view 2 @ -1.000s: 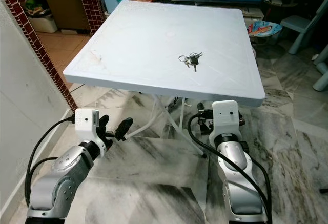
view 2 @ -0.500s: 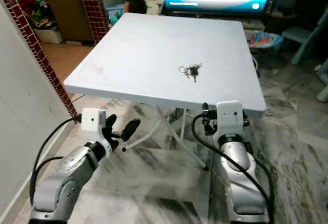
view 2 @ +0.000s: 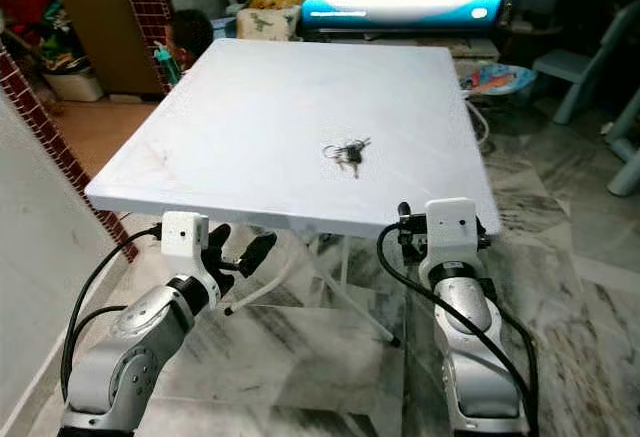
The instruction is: Hang keys on a hook
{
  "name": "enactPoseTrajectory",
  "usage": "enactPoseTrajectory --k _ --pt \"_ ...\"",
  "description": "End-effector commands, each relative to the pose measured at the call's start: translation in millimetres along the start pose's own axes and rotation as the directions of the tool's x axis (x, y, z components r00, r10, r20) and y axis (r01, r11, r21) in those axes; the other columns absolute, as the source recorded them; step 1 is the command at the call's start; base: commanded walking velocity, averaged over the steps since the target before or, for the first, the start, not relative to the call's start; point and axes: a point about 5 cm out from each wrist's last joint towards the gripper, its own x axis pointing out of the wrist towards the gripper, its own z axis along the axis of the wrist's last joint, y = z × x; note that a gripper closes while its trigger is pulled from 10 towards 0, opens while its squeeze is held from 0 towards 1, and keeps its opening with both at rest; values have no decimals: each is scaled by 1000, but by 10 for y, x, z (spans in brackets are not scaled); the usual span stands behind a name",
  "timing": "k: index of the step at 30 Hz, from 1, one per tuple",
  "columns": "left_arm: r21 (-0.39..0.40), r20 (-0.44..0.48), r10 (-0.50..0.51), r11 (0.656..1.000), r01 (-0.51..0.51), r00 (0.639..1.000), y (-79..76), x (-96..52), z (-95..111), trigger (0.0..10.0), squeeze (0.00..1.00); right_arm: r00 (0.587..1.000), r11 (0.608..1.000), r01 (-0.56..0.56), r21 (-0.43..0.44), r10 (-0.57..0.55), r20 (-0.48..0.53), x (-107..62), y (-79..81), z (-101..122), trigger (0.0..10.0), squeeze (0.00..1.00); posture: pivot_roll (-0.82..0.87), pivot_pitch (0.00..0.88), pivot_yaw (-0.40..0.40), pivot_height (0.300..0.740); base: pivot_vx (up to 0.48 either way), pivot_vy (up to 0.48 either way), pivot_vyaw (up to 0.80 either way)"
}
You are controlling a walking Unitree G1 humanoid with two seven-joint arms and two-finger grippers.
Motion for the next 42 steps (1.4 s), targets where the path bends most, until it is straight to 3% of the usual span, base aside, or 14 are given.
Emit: enactPoseTrajectory --k 1,31,42 --pt "7 7 -7 1000 7 1000 -20 6 28 10000 0 1000 1000 10 0 -10 9 9 -44 28 10000 0 -54 75 20 740 337 0 0" --pt "4 5 0 1000 0 1000 -28 10 28 10000 0 998 998 -61 11 61 -13 2 55 -18 10000 0 -52 63 17 740 331 0 0" --pt "11 3 -6 1000 6 1000 -30 20 32 10000 0 995 995 -91 33 92 -25 21 87 -30 10000 0 -54 59 25 740 0 0 0"
